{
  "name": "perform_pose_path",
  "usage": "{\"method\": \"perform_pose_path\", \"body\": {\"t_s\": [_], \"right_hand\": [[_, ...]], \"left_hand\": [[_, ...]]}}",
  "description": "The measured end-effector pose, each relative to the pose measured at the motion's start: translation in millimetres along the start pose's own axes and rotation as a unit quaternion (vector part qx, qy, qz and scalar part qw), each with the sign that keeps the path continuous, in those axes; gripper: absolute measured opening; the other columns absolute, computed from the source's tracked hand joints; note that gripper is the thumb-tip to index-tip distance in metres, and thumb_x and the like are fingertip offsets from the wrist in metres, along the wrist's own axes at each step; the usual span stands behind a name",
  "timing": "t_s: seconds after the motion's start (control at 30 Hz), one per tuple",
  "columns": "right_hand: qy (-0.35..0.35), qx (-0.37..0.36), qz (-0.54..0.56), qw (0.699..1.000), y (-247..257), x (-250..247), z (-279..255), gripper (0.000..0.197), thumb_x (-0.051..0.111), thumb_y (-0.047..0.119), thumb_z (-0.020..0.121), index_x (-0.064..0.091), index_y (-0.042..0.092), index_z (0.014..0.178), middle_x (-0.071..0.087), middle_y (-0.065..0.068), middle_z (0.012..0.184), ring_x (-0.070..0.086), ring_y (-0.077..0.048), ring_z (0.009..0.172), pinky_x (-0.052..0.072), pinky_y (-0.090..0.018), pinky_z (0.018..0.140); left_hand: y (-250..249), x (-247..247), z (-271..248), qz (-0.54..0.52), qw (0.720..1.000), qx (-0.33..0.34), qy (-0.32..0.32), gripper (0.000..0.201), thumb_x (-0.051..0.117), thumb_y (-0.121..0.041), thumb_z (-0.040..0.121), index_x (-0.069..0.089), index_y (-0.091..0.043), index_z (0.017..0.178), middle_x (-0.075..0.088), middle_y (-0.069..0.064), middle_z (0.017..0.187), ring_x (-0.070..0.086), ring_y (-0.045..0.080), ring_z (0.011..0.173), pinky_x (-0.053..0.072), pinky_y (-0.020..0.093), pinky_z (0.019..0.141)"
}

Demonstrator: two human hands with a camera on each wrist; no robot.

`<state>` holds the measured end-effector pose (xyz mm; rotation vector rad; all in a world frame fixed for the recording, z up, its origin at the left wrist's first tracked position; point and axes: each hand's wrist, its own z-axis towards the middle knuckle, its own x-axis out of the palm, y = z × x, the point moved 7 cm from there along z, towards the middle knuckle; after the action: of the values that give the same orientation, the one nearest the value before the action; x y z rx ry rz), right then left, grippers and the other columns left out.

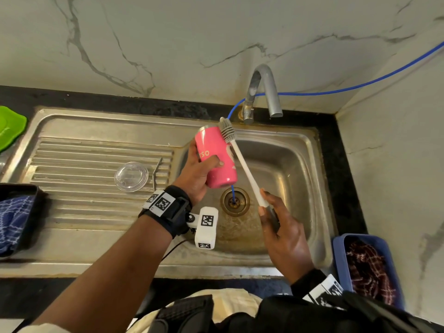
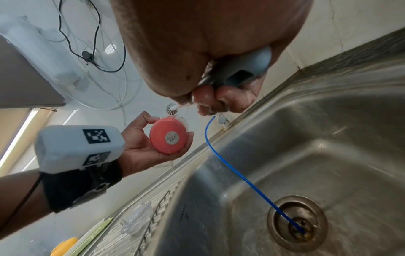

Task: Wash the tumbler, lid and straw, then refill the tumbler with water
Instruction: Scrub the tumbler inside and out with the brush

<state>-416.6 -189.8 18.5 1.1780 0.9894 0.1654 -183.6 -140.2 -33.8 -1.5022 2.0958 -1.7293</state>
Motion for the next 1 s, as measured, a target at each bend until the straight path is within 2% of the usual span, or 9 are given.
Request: {"method": "perform_pose_path", "body": {"t_s": [0.07, 0.13, 0.3, 0.4, 0.53, 0.6, 0.7, 0.87, 1.0], "right_hand": [[0.011, -0.006, 0.007, 1.000, -0.9, 0.3, -8.2, 0.037, 0.055, 0.024, 0.106, 0.052, 0.033, 0.142, 0.060, 0.028, 0.088, 0.064, 0.014, 0.073, 0.044, -0.001, 0.067], [0.022, -0.008, 0.015, 1.000, -1.7, 1.3, -15.6, 0.037, 0.055, 0.024, 0.106, 0.052, 0.032, 0.142, 0.062, 0.027, 0.088, 0.064, 0.011, 0.071, 0.044, -0.002, 0.064], [0.000, 0.007, 0.017, 1.000, -1.1, 0.0, -2.1, 0.038, 0.056, 0.024, 0.105, 0.056, 0.029, 0.142, 0.062, 0.023, 0.084, 0.063, 0.006, 0.066, 0.044, -0.004, 0.061], [-0.005, 0.013, 0.015, 1.000, -4.1, 0.5, 11.3, 0.040, 0.057, 0.025, 0.106, 0.056, 0.026, 0.146, 0.069, 0.016, 0.095, 0.066, 0.001, 0.066, 0.047, -0.008, 0.061], [0.009, -0.004, 0.023, 1.000, -2.7, 1.2, 0.8, 0.039, 0.059, 0.017, 0.106, 0.058, 0.021, 0.145, 0.061, 0.027, 0.080, 0.063, 0.011, 0.070, 0.044, -0.003, 0.065], [0.019, -0.011, 0.027, 0.999, -1.6, 2.7, -9.4, 0.039, 0.057, 0.019, 0.105, 0.057, 0.020, 0.144, 0.063, 0.034, 0.083, 0.061, 0.014, 0.071, 0.042, -0.001, 0.065], [0.015, -0.007, 0.030, 0.999, -0.9, 3.6, -11.9, 0.038, 0.057, 0.019, 0.105, 0.057, 0.021, 0.142, 0.063, 0.039, 0.086, 0.062, 0.010, 0.068, 0.042, -0.002, 0.062], [0.006, 0.003, 0.028, 1.000, -2.8, 6.1, 3.0, 0.038, 0.059, 0.016, 0.106, 0.057, 0.023, 0.143, 0.062, 0.024, 0.080, 0.064, 0.007, 0.070, 0.044, -0.004, 0.063], [0.010, -0.011, 0.018, 1.000, -3.2, 4.9, -3.7, 0.038, 0.059, 0.020, 0.106, 0.057, 0.026, 0.143, 0.063, 0.022, 0.080, 0.065, 0.002, 0.069, 0.044, -0.005, 0.064]], "left_hand": [[-7.1, -7.2, 2.6, -0.014, 1.000, 0.011, -0.017, 0.093, 0.071, -0.004, 0.071, 0.034, -0.027, 0.154, 0.059, 0.011, 0.132, 0.072, 0.024, 0.103, 0.062, 0.045, 0.077], [-12.0, -11.6, 2.8, -0.017, 0.999, 0.020, -0.020, 0.101, 0.080, -0.006, 0.066, 0.034, -0.027, 0.153, 0.061, 0.010, 0.130, 0.075, 0.023, 0.100, 0.061, 0.045, 0.078], [6.1, -0.7, -3.1, 0.030, 0.999, 0.008, 0.009, 0.104, 0.088, -0.007, 0.062, 0.037, -0.031, 0.149, 0.062, 0.015, 0.136, 0.068, 0.028, 0.113, 0.061, 0.047, 0.081], [15.0, 5.0, -4.4, 0.027, 1.000, -0.004, 0.014, 0.108, 0.089, -0.013, 0.059, 0.036, -0.031, 0.151, 0.061, 0.016, 0.138, 0.066, 0.032, 0.118, 0.061, 0.048, 0.082], [-1.7, -4.8, 1.8, 0.000, 1.000, 0.014, -0.007, 0.102, 0.083, -0.003, 0.069, 0.035, -0.032, 0.153, 0.060, 0.017, 0.139, 0.065, 0.036, 0.121, 0.061, 0.050, 0.083], [-10.0, -12.0, 3.9, -0.006, 1.000, 0.023, -0.020, 0.099, 0.078, 0.000, 0.071, 0.034, -0.031, 0.154, 0.062, 0.014, 0.134, 0.068, 0.032, 0.114, 0.061, 0.048, 0.080], [-9.5, -12.4, 1.3, 0.004, 1.000, 0.020, -0.012, 0.098, 0.079, -0.001, 0.071, 0.035, -0.031, 0.154, 0.063, 0.012, 0.133, 0.068, 0.030, 0.115, 0.061, 0.048, 0.082], [6.7, 1.9, -2.1, 0.016, 1.000, 0.000, 0.017, 0.095, 0.081, -0.003, 0.070, 0.036, -0.014, 0.153, 0.064, 0.015, 0.134, 0.065, 0.032, 0.120, 0.060, 0.047, 0.087], [-4.1, -3.6, 2.4, 0.000, 1.000, 0.009, -0.018, 0.096, 0.079, -0.004, 0.069, 0.034, -0.020, 0.153, 0.063, 0.011, 0.134, 0.066, 0.030, 0.119, 0.061, 0.052, 0.088]]}}
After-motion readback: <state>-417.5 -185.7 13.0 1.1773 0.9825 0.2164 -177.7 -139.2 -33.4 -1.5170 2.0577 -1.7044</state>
